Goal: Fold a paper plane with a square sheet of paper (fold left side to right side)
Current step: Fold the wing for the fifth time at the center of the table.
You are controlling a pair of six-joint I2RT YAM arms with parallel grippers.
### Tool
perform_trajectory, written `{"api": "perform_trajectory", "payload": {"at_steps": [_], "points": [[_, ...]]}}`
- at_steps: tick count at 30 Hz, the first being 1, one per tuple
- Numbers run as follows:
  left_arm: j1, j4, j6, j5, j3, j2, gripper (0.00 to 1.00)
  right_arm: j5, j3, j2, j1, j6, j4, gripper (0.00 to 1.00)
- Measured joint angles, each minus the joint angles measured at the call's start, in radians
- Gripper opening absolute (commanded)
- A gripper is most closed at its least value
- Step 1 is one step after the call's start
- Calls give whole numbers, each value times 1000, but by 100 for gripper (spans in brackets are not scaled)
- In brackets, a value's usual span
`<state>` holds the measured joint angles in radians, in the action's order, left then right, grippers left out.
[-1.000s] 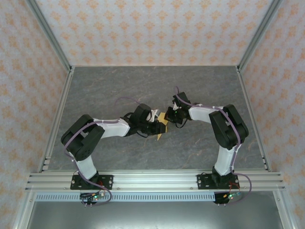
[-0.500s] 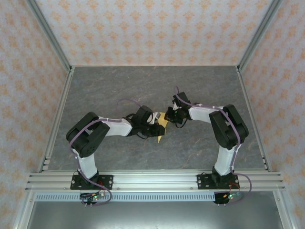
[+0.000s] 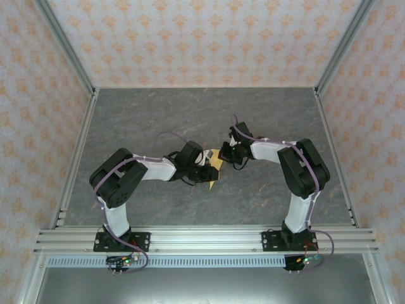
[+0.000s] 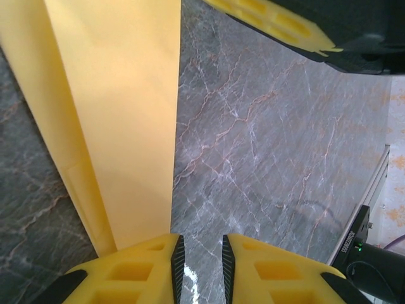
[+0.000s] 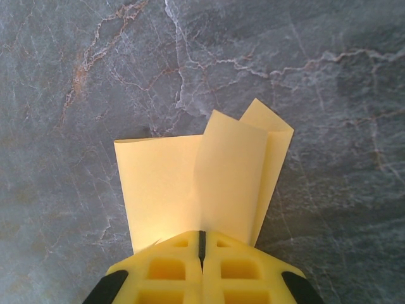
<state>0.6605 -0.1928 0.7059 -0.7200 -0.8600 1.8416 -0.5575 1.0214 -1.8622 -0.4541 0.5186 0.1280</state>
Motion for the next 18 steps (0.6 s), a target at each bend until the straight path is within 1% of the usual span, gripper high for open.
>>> {"api": "perform_trajectory", "payload": {"at_steps": [8, 10, 14, 18], "points": [[8, 0, 0, 28, 5, 1, 23, -2, 0, 7, 0, 0, 4, 4], [11, 0, 0, 34, 5, 2, 22, 6, 0, 21, 0, 0, 19, 1], [13, 3, 4, 48, 5, 3, 18, 35, -10, 87, 0, 0, 46, 0], [14, 6, 11, 56, 5, 5, 13, 68, -54, 193, 0, -10, 57, 0]]}}
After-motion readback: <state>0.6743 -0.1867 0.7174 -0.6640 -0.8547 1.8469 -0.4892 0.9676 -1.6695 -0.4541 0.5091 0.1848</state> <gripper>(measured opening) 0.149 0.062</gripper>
